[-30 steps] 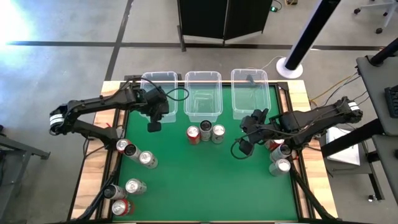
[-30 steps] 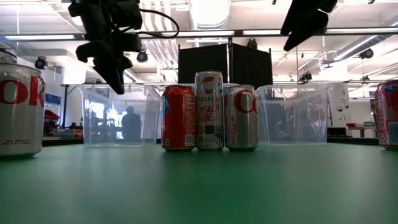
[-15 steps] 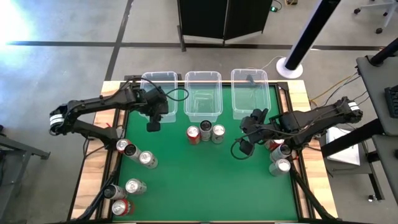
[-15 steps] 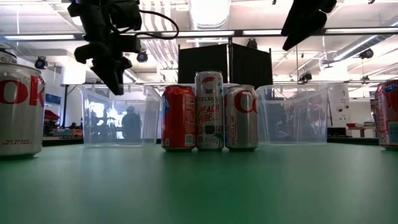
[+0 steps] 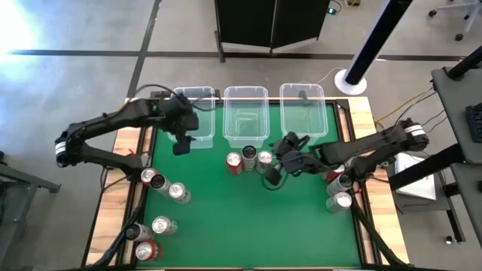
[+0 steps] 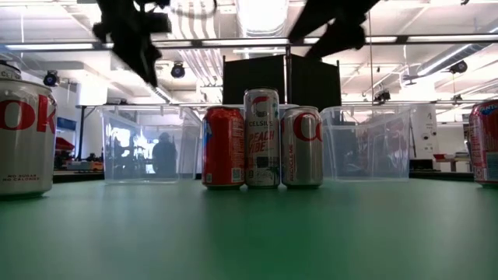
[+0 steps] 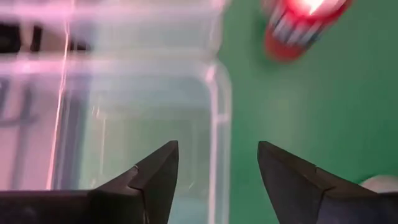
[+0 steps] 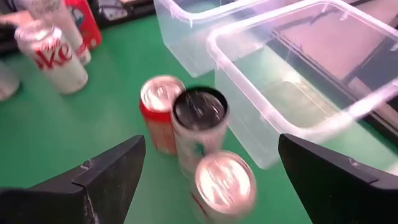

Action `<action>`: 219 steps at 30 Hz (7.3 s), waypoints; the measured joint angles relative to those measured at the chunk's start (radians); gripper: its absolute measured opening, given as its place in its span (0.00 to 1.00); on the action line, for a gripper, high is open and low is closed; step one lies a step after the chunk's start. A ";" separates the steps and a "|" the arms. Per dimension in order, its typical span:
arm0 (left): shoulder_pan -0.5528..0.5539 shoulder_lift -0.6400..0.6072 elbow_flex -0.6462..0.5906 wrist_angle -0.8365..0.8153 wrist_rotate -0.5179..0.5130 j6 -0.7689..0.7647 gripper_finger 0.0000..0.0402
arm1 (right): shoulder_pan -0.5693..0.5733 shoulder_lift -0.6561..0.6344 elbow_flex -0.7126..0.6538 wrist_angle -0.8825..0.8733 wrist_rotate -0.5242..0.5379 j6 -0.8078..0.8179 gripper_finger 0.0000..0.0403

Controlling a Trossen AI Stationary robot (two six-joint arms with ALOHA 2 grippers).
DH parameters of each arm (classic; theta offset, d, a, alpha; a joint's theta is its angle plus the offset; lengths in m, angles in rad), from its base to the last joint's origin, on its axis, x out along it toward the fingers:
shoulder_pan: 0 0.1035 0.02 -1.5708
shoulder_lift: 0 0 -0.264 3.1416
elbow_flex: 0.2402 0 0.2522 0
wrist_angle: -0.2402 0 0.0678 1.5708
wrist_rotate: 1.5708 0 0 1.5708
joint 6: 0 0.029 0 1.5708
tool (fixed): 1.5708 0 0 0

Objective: Sort soda cans
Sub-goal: Put the top middle white-pink soda can into the right transparent bin, then put the top right white-pink soda can into the right transparent bin

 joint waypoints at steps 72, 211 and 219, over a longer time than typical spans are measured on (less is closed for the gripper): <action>-0.002 -0.594 -0.353 0.789 0.541 -0.431 0.48 | -0.068 0.456 0.410 -0.267 -0.055 0.243 0.62; -0.251 -0.213 -0.607 1.844 0.554 -0.587 0.55 | 0.215 -0.373 -0.101 -1.131 -0.666 0.896 0.90; -0.253 -0.168 -0.608 1.845 0.553 -0.584 0.55 | 0.217 -0.362 -0.161 -1.097 -0.707 0.924 0.90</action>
